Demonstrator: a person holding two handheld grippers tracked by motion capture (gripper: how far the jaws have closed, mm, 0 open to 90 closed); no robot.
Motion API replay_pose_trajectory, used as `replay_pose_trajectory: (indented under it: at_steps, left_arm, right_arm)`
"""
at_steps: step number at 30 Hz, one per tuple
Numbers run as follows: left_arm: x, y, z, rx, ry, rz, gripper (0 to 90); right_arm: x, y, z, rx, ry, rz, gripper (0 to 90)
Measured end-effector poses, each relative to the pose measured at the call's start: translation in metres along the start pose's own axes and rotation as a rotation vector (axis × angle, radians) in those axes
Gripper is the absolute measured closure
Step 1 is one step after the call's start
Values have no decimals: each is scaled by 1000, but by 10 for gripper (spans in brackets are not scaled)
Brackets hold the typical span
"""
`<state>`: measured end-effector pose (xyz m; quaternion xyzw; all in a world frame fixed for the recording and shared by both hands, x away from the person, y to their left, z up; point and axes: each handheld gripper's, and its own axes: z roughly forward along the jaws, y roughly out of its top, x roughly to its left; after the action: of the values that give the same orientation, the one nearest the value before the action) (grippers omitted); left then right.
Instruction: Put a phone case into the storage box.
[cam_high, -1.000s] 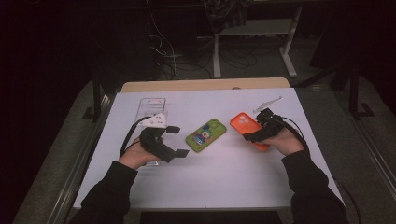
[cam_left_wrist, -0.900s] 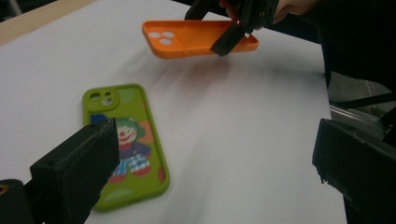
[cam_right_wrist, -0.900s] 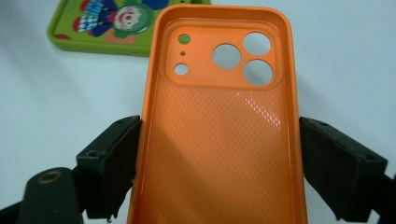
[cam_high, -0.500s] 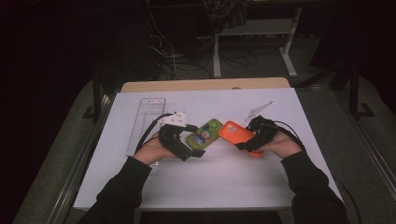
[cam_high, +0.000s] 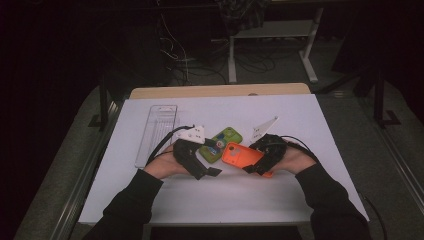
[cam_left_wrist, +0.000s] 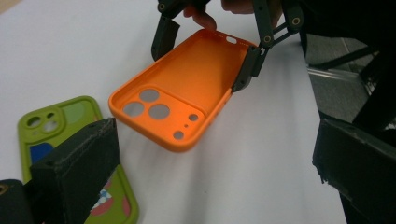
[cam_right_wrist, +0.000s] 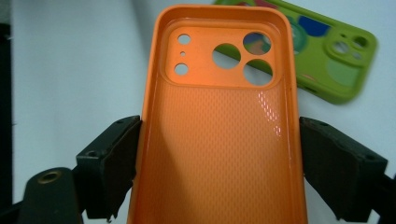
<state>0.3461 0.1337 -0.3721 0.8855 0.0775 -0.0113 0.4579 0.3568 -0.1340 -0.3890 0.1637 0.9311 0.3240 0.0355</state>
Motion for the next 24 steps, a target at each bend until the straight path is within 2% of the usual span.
replay_pose_trajectory:
  at_steps: [4,6,8,9,10,14,16,17,18,22,23,24]
  left_arm:
    - [-4,1,3,6,-9,-4,4]
    - [-5,3,5,13,-16,14,3]
    - [-7,3,6,10,-23,10,4]
    - [-8,4,7,16,-23,20,3]
    - [-8,4,7,27,-28,28,3]
    - [-12,2,13,61,-30,36,3]
    - [-13,2,15,71,-33,44,3]
    - [-13,1,16,71,-35,62,3]
    - [-14,1,17,74,-39,55,3]
    - [-14,1,19,94,-39,77,3]
    - [-14,0,21,103,-45,97,4]
    - [-14,0,22,109,-47,94,4]
  right_arm:
    - [7,4,1,0,27,-35,148]
    - [11,5,2,-4,45,-56,148]
    - [13,6,3,4,51,-61,148]
    - [16,9,5,10,64,-83,148]
    - [16,9,5,10,64,-83,148]
    - [25,16,10,22,110,-133,148]
    - [29,18,11,26,113,-142,148]
    - [30,18,12,29,114,-152,147]
    - [32,19,12,34,122,-156,147]
    - [35,20,14,36,140,-171,147]
    - [37,21,15,38,151,-179,147]
    - [38,22,16,35,162,-183,147]
